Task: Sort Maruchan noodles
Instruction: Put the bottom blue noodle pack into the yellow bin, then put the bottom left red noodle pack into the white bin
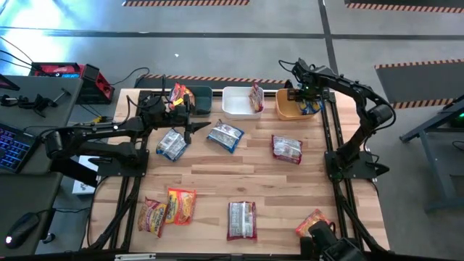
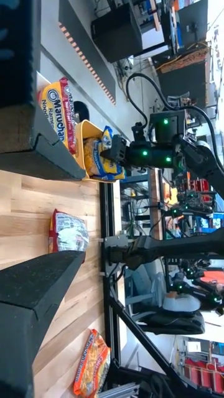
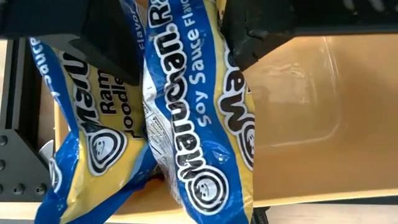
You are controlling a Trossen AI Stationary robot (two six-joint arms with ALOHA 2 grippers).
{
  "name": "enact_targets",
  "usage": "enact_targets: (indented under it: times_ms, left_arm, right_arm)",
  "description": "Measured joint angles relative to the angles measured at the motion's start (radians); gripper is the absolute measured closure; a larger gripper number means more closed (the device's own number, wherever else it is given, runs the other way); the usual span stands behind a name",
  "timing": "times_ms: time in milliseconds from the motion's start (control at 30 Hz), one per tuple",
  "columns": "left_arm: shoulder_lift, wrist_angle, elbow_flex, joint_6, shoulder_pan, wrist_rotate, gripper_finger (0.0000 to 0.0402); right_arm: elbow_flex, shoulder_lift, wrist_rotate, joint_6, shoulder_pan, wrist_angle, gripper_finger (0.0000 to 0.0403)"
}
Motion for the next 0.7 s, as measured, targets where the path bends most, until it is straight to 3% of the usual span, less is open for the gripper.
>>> enact_targets:
  times_ms: [300,700]
  left_arm:
    - [0.000,0.000,0.000,0.000,0.000,0.000,0.0220]
    - [0.000,0.000,0.000,-0.010,0.000,0.000,0.0220]
  right_arm:
    - [0.089,0.001,0.130,0.007,0.000,-0.135,0.0210]
    - [0.091,0.001,0.130,0.004,0.029,-0.116,0.0210]
